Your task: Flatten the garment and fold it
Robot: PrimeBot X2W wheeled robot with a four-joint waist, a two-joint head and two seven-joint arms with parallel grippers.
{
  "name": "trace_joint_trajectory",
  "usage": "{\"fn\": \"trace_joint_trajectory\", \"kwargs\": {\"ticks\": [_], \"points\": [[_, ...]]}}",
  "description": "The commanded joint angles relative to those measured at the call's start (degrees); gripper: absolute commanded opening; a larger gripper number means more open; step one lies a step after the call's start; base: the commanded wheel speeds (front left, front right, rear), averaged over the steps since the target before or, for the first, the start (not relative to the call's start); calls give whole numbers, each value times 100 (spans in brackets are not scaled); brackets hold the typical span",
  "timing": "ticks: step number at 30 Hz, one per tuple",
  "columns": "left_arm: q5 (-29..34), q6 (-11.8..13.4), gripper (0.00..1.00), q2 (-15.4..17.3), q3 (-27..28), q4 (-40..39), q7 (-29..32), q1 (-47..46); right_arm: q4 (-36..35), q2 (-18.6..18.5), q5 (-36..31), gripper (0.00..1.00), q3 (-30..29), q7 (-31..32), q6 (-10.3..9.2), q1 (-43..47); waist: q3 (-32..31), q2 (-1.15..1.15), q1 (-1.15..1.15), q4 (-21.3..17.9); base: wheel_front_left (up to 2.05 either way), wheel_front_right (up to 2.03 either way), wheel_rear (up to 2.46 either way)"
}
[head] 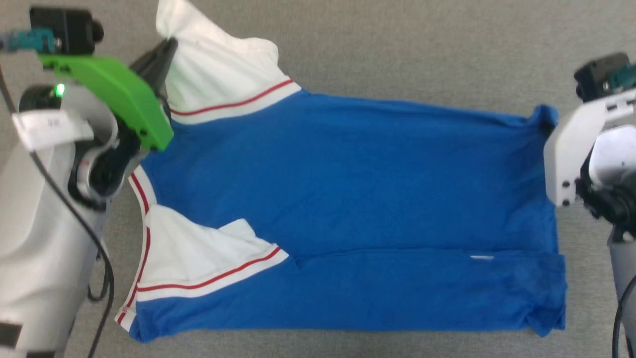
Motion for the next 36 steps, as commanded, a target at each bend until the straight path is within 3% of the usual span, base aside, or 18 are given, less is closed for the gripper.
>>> {"fn": "trace_joint_trajectory", "kwargs": {"ticks": [1,4,6,16,22,27,28,29,30,31,36], "points": [[-90,52,0,61,59,-155,-76,280,-17,40,49,0,-74,-144,-9,179,-342,0,0,-97,0,0,0],[-176,204,0,131,171,-508,-182,798,27,95,72,0,-149,-304,-9,494,-555,0,0,-107,0,0,0],[-311,449,0,151,292,-988,-301,1564,92,140,112,0,-240,-442,-9,896,-801,0,0,-69,0,0,0],[-657,1128,0,-52,702,-1893,-808,3444,197,300,230,0,-342,-691,-9,1657,-1279,0,0,102,0,0,0],[-944,1428,0,-270,675,-1765,-757,4373,365,367,226,0,-378,-640,-9,2187,-1492,0,0,171,0,0,0],[-1199,1402,0,-395,636,-1274,-600,4515,585,460,215,0,-352,-636,-9,2344,-1600,0,0,150,0,0,0],[-1214,1391,0,-400,621,-1155,-579,4515,602,485,209,35,-349,-652,-9,2359,-1633,0,0,136,0,0,0],[-1243,1375,0,-415,615,-1076,-561,4511,609,504,208,100,-350,-667,-9,2374,-1664,0,0,124,0,0,0],[-1288,1356,42,-444,614,-999,-542,4499,605,526,212,100,-375,-690,-9,2400,-1705,0,0,114,0,0,0],[-1283,1353,100,-439,598,-946,-523,4487,594,537,214,100,-402,-709,-9,2427,-1745,0,0,105,0,0,0],[-1265,1518,100,-292,582,-873,-296,4490,302,633,341,100,-632,-653,-9,2674,-2010,0,0,30,0,0,0]]}}
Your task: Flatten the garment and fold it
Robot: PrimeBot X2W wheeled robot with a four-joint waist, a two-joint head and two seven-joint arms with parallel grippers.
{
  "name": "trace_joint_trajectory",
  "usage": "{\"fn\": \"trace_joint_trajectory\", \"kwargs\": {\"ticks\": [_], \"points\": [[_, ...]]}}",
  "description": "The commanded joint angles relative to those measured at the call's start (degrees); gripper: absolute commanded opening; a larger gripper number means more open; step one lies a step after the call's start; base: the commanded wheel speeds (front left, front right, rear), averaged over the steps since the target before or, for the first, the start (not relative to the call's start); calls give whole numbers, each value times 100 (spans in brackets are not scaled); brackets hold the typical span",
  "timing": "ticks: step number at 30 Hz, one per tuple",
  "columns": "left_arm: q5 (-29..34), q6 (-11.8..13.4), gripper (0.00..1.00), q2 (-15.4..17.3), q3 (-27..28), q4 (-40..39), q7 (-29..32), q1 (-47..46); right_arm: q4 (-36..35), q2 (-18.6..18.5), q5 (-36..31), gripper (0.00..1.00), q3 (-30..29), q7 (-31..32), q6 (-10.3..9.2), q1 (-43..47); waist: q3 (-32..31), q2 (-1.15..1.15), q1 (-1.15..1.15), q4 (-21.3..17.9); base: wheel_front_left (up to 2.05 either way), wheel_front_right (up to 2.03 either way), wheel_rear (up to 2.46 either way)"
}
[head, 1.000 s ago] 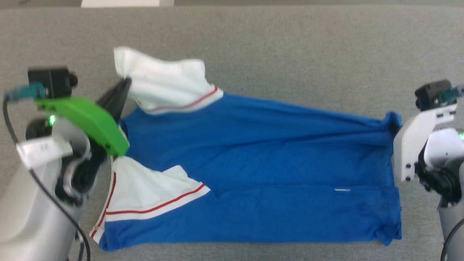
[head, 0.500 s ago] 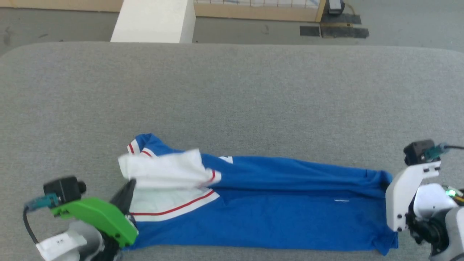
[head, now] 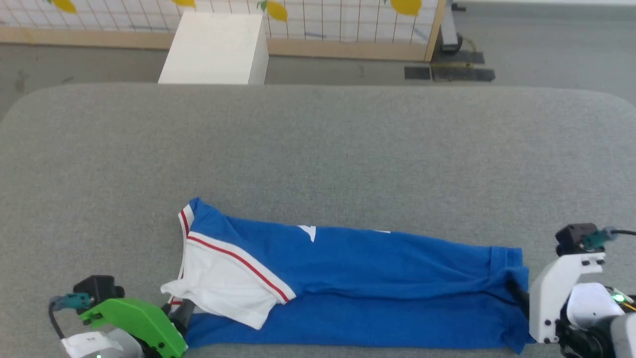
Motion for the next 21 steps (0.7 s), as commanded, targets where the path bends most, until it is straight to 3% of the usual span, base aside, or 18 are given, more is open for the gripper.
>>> {"fn": "trace_joint_trajectory", "kwargs": {"ticks": [1,8,12,15,21], "points": [[38,83,100,114,30,-42,40,56,-135,47,67,100,-71,52,-8,142,-193,0,1,-76,0,0,0],[251,477,100,577,358,-722,36,133,-1192,229,316,100,-863,493,-8,597,-422,0,1,-124,0,0,0],[595,563,100,810,645,-1087,-402,-44,-1564,240,350,100,-1214,645,-8,591,-348,0,1,-119,0,0,0],[957,454,100,836,787,-1233,-1055,-257,-1531,188,426,100,-1180,638,-8,437,-231,0,1,-121,0,0,0],[1619,-70,100,596,741,-1132,-2618,-657,-837,-29,571,100,-624,505,-8,105,41,0,1,-95,0,0,0]]}}
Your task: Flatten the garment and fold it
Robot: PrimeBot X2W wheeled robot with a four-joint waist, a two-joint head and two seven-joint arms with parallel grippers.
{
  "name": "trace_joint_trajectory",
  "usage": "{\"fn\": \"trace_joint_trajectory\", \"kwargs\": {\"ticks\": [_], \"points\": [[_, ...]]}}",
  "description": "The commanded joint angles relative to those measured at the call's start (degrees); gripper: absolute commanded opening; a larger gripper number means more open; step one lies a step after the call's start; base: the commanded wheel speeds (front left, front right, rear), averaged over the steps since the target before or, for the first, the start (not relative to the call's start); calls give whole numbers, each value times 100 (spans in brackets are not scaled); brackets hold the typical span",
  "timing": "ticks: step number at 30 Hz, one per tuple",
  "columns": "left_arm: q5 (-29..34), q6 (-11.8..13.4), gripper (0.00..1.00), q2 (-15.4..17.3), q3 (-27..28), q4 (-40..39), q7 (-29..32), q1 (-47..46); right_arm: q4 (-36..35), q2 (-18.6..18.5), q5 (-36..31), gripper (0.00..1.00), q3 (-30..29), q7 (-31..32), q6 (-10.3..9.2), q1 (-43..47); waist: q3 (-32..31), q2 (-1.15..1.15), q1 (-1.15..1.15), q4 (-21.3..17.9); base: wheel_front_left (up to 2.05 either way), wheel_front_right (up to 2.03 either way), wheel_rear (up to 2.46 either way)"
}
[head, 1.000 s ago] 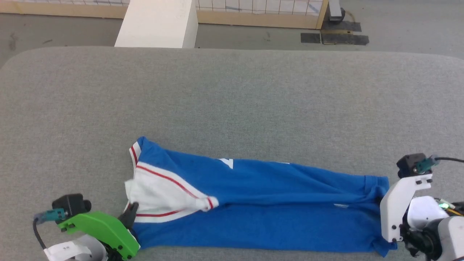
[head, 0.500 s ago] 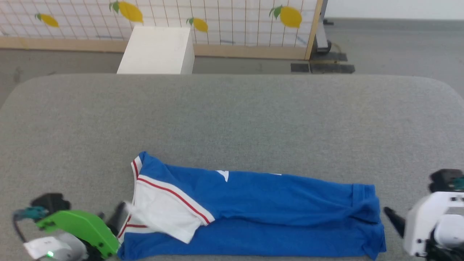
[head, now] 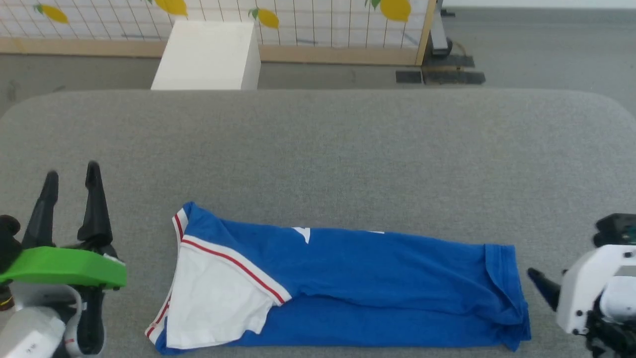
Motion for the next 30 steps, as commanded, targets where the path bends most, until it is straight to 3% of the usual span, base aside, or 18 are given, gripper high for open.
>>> {"fn": "trace_joint_trajectory", "kwargs": {"ticks": [1,7,21,22,23,24,30], "points": [[143,-109,100,-56,-62,96,-195,-133,158,-18,60,100,91,-59,-8,-139,147,0,0,38,0,0,0],[1037,-515,100,-201,-276,482,-578,-503,877,-128,244,100,652,-73,-8,-418,451,0,0,147,0,0,0],[1544,-940,100,-923,149,649,-594,-408,1505,-261,630,100,1619,-328,-8,-685,565,0,0,163,0,0,0],[1581,-966,100,-946,169,663,-594,-400,1538,-300,629,32,1649,-354,-8,-709,563,0,0,165,0,0,0],[1606,-986,100,-969,187,671,-594,-395,1569,-328,629,10,1654,-386,-8,-725,559,0,0,167,0,0,0],[1636,-1009,100,-990,203,689,-594,-386,1626,-365,624,0,1651,-380,-8,-732,548,0,0,170,0,0,0],[1773,-1112,100,-1074,294,734,-595,-316,1825,-585,543,0,1374,-374,-8,-771,480,0,0,148,0,0,0]]}}
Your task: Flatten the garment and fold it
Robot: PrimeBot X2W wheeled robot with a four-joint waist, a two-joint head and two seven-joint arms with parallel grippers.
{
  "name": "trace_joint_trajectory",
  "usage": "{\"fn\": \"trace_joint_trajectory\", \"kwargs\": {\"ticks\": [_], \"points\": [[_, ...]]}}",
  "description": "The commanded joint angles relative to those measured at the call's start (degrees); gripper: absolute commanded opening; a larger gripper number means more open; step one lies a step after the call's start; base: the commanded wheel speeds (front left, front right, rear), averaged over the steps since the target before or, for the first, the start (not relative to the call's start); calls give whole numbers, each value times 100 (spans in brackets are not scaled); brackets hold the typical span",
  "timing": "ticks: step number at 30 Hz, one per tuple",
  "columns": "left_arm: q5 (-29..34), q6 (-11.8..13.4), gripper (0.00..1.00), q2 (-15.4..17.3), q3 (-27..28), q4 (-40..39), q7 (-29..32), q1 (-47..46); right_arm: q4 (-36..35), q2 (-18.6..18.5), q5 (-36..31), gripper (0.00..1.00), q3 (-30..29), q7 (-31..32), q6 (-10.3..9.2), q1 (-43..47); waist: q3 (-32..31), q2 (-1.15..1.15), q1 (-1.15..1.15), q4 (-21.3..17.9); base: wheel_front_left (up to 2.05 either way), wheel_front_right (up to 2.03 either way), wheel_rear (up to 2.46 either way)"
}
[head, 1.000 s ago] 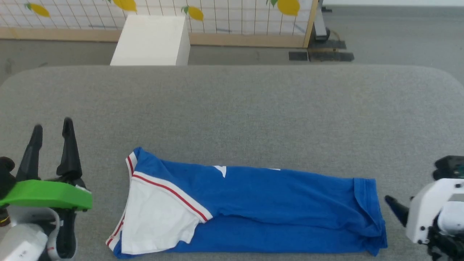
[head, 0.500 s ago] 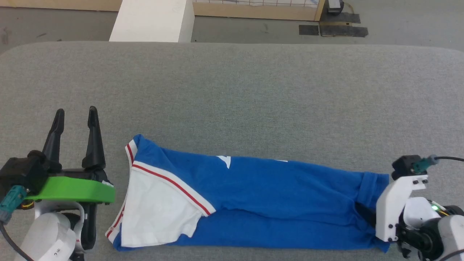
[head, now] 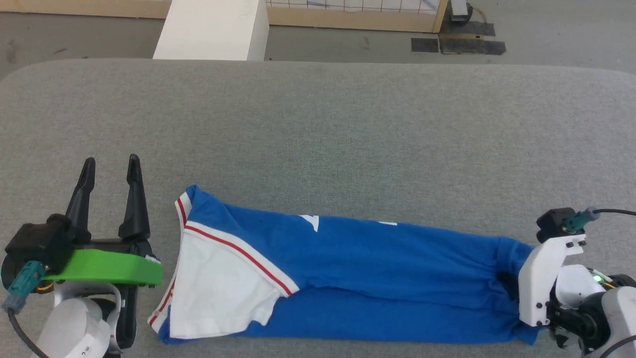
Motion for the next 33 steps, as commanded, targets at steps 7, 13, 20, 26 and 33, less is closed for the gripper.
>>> {"fn": "trace_joint_trajectory", "kwargs": {"ticks": [7,13,20,26,33], "points": [[135,-114,100,-136,77,57,-44,93,434,-357,-572,0,-950,126,-14,-32,-73,0,0,-37,0,0,0],[182,-169,100,-203,94,95,-44,98,738,-358,-1434,0,-1842,220,-14,-120,-131,0,0,-34,0,0,0],[229,-210,100,-239,103,160,-44,178,527,-296,-1881,0,-1992,633,-14,-174,-298,0,0,-30,0,0,0],[246,-198,100,-212,148,125,-44,359,-646,-522,-1289,0,-1234,1826,-14,142,-468,0,0,-82,0,0,0],[228,-158,100,-212,133,46,-44,467,-2430,-397,-304,0,-627,2788,-14,426,-543,0,0,-100,0,0,0]]}}
